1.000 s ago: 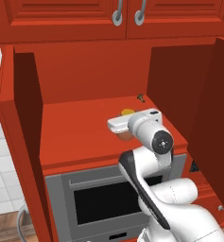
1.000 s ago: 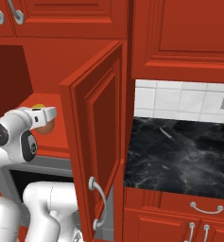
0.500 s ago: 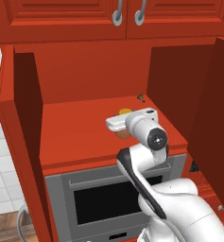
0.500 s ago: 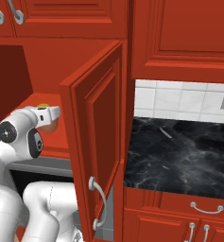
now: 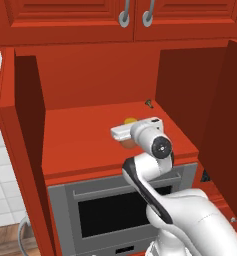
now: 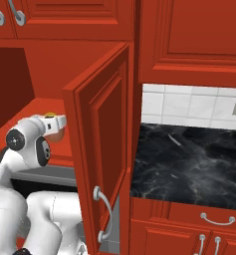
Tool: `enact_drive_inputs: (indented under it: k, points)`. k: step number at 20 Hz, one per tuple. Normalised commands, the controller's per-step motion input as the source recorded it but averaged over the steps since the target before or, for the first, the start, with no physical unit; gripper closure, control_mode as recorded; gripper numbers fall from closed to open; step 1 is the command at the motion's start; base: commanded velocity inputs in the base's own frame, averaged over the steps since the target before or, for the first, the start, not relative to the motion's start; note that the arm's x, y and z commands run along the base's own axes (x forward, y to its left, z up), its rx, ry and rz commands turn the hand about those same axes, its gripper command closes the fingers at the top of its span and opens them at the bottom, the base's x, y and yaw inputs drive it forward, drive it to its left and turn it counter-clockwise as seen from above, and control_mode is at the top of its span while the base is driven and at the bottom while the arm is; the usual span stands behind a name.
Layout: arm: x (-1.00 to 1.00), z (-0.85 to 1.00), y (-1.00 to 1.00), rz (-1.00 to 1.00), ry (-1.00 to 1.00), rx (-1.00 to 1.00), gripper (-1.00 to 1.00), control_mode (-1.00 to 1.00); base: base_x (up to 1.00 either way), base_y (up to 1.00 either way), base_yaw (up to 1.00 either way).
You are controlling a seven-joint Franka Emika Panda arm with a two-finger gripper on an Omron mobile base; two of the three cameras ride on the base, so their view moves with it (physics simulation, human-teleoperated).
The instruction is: Pick the honey bottle and boxed food from the counter and place them in the cabinets closest to them.
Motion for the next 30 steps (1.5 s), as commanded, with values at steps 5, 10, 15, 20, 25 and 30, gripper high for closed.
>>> enact_drive_inputs:
  k: [5,10,15,20,25,30]
  points:
    - [0.25,-0.30,0.00,0.00,0.01,0.00,1.00,-1.00,0.00,0.00,0.00]
    - [0.27,-0.31,0.01,0.00,0.00,0.00,1.00,-1.00,0.00,0.00,0.00]
    - [0.32,-0.31,0.03,0.00,0.00,0.00,1.00,-1.00,0.00,0.00,0.00]
    - [0.33,-0.31,0.02,0.00,0.00,0.00,1.00,-1.00,0.00,0.00,0.00]
    - [0.35,-0.25,0.01,0.00,0.00,0.00,1.00,-1.00,0.00,0.00,0.00]
    - [0.18,-0.28,0.00,0.00,0.00,0.00,1.00,-1.00,0.00,0.00,0.00]
